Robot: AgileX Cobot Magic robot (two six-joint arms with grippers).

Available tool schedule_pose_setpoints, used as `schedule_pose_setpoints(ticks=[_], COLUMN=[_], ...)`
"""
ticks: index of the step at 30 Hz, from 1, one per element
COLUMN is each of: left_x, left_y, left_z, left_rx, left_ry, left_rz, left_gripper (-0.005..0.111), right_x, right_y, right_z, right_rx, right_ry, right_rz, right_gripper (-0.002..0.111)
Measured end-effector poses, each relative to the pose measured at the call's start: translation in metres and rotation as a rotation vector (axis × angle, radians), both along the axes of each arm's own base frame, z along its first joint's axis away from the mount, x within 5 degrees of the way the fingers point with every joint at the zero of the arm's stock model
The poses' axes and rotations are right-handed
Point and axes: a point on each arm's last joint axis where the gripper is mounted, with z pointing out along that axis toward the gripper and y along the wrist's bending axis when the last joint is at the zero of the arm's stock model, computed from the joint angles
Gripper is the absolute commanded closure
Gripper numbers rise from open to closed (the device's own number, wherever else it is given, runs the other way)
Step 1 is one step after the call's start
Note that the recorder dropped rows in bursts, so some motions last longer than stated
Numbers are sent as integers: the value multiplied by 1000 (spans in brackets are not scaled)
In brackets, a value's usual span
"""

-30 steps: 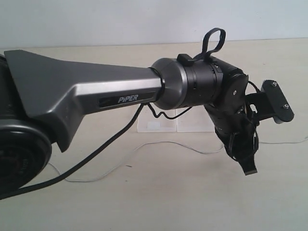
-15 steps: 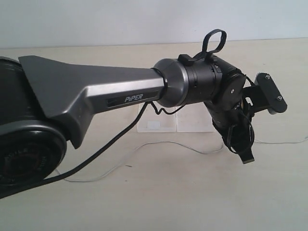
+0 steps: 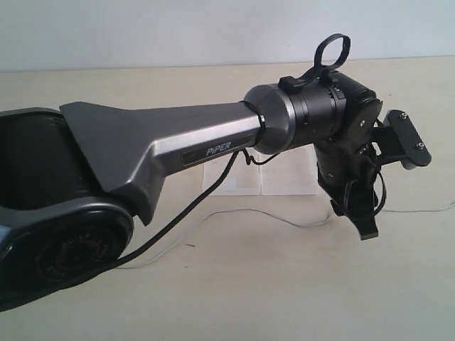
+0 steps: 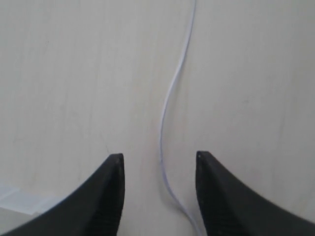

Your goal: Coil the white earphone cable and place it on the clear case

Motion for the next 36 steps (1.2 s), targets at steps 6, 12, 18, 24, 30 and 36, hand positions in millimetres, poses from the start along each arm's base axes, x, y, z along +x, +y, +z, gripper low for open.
schedule_pose_setpoints(ticks=[6,12,18,24,30,36], left_x=[1,1,3,5,6,7], left_y=[2,3,2,1,-1,-1], left_z=[-4,-9,-14,-16,-16,-16], left_rx=[52,79,87,72,57,55], left_ry=[-15,-16,-24,-43,-59,-63], left_rz=[-51,-73,-76,-76,-76,-76], left_gripper=[61,61,61,61,61,61], right_x=[0,0,0,0,0,0], right_y=[0,0,0,0,0,0], right_z=[0,0,0,0,0,0], right_rx=[0,0,0,0,0,0], right_ry=[0,0,0,0,0,0], right_rz=[0,0,0,0,0,0], right_gripper=[108,108,108,108,108,108])
